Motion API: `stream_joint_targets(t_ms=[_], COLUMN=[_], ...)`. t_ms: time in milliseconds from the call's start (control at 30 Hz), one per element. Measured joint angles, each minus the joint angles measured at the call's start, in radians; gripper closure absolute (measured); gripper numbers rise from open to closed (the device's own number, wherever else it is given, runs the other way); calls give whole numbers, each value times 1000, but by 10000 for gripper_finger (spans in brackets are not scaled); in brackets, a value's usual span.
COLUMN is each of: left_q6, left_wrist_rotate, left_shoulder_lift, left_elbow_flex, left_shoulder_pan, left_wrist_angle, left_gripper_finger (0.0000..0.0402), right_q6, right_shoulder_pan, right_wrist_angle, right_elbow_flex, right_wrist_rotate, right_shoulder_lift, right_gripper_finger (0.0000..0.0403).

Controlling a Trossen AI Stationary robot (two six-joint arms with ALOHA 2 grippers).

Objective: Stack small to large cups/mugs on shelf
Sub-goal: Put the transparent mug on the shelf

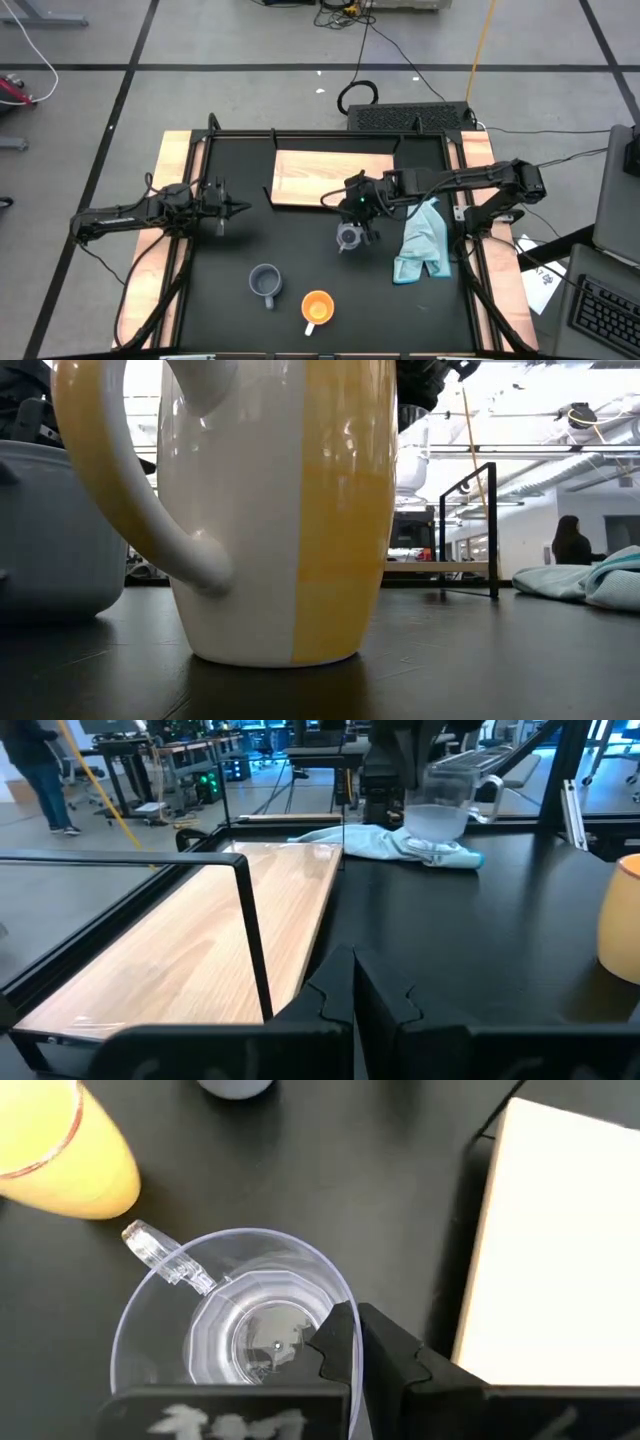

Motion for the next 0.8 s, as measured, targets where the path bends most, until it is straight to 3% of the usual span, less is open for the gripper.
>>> stream_joint_targets(t_ms=[233, 800], left_q6=[20, 25], left_wrist_rotate=[-1, -2], left_shoulder_lift=[0, 0], left_elbow_flex=[0, 0], left_shoulder_pan=[0, 0], left_wrist_angle=[0, 2], left_gripper_finger=[398, 398], right_q6=[-10, -40], right_shoulder_pan=[-55, -67], right_wrist_angle=[-37, -32], right_elbow_flex=[51, 77], right_wrist_rotate=[1, 0], right_shoulder_lift=[0, 10], right_gripper_finger=[403, 403])
